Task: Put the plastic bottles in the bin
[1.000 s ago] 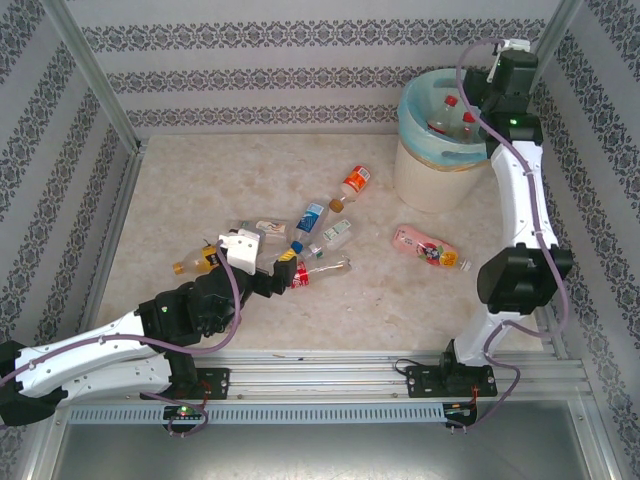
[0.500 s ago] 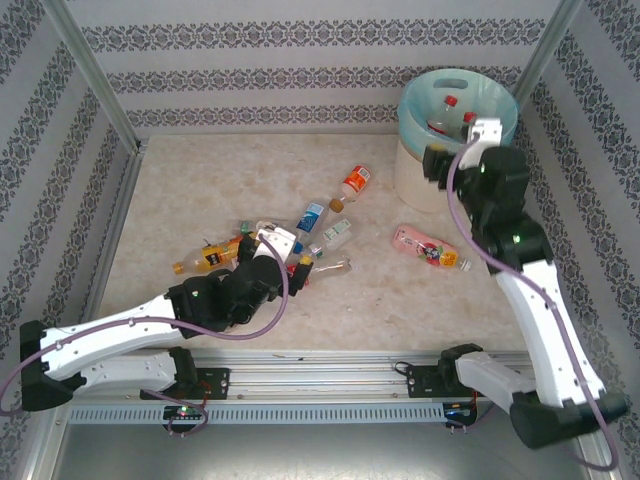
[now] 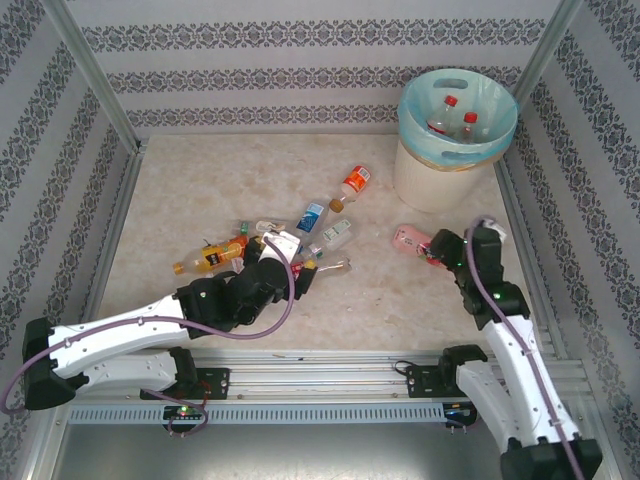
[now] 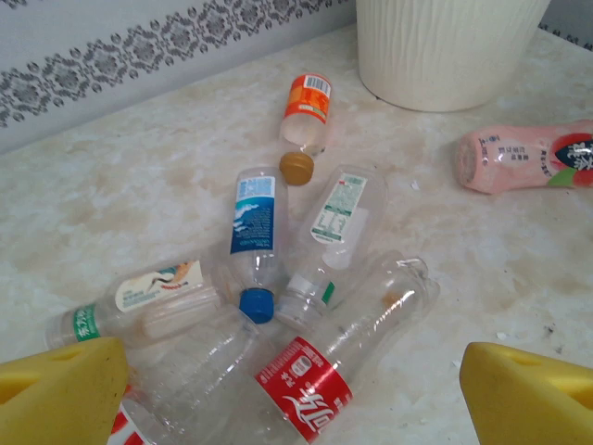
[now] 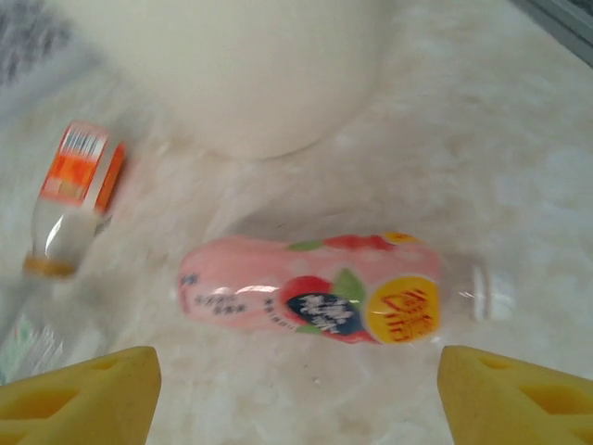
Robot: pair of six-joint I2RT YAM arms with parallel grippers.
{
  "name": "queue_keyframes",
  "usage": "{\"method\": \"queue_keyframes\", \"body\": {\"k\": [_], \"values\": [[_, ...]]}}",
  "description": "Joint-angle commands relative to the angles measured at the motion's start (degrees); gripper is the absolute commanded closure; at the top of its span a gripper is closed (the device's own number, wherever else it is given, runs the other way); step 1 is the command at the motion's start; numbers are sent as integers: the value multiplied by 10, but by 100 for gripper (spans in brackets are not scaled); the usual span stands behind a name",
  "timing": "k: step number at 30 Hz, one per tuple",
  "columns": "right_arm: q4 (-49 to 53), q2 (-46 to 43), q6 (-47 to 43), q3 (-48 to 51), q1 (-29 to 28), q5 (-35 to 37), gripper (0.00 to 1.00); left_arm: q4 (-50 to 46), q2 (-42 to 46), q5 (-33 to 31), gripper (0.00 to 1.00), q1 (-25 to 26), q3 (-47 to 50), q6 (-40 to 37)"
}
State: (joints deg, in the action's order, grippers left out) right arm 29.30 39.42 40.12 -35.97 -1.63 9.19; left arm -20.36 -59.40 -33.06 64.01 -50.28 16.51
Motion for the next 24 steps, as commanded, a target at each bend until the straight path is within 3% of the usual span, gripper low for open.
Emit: {"method": "queue_keyframes", "body": {"k": [1, 4, 7, 12, 18, 24], "values": [[-21, 3, 127, 9, 59, -34, 24, 12, 15, 11, 7, -7, 7, 24], [-19, 24, 130, 8, 118, -63, 24, 0, 21, 11, 7, -7, 10, 25], [-32, 56, 139, 26, 205, -137, 25, -4, 28, 9, 7, -8, 13, 28], [-153, 130, 177, 96, 327, -291, 29, 10, 32, 13, 7, -10, 26, 29], [-204, 231, 155, 90, 355, -379, 28, 12, 10, 35, 7, -16, 17, 26], [-224, 264, 150, 100, 370, -397, 28, 27, -21, 59, 7, -19, 10, 31]]}}
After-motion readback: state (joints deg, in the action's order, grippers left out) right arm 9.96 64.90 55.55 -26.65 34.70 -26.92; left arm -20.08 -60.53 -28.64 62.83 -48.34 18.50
